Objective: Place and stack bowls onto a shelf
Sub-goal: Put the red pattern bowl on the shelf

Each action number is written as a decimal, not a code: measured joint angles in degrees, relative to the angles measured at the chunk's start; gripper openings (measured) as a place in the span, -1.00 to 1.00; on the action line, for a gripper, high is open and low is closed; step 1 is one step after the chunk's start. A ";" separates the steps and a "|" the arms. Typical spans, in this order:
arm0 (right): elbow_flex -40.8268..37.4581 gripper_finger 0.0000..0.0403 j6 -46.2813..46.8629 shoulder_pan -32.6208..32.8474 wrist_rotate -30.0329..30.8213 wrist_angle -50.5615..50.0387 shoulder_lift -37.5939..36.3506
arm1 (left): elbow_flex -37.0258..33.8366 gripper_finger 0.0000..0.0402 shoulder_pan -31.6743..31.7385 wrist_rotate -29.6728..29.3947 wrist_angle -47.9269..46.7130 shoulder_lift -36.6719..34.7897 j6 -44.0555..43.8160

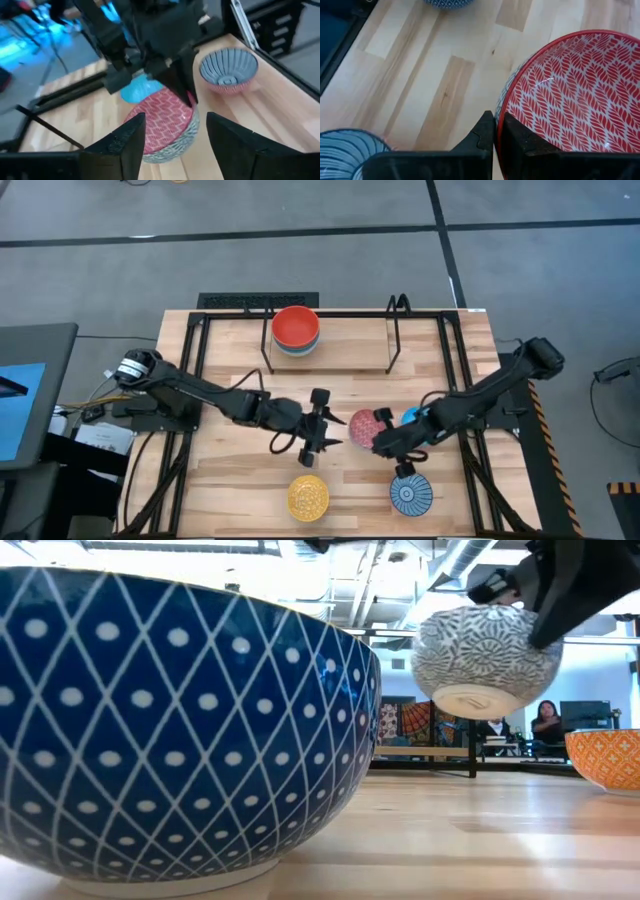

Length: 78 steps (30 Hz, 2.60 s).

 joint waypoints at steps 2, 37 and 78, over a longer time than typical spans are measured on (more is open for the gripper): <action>2.38 -0.82 -2.17 0.00 -0.21 -0.17 2.13 | 0.00 -0.03 1.38 3.14 -1.50 0.17 0.14; 12.26 -0.81 -16.82 -1.67 -2.95 -8.15 7.04 | 17.09 -0.71 2.06 9.29 -26.45 13.23 21.41; 12.73 -0.59 -16.84 -3.12 -0.15 -11.81 7.00 | 24.40 -0.97 5.26 10.94 -41.12 16.94 35.77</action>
